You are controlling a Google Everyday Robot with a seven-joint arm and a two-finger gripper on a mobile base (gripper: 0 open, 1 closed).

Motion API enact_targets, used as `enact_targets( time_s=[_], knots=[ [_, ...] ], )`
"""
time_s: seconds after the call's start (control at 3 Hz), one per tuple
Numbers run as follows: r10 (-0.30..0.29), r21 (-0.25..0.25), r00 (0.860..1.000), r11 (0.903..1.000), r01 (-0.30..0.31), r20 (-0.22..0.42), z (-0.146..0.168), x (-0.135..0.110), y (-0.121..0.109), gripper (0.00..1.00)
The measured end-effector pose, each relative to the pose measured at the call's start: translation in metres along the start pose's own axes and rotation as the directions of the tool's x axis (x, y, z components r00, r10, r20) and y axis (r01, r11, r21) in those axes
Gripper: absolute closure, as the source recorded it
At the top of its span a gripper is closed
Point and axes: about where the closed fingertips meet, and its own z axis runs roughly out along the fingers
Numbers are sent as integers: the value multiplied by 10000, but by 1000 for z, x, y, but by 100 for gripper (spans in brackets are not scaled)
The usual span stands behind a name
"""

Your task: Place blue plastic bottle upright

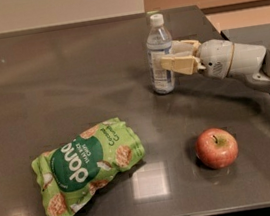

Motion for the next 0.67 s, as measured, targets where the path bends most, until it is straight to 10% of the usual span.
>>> enact_targets(
  time_s=[0.67],
  knots=[
    [-185,67,9998,9998,184,123,3,1,4,0]
  ],
)
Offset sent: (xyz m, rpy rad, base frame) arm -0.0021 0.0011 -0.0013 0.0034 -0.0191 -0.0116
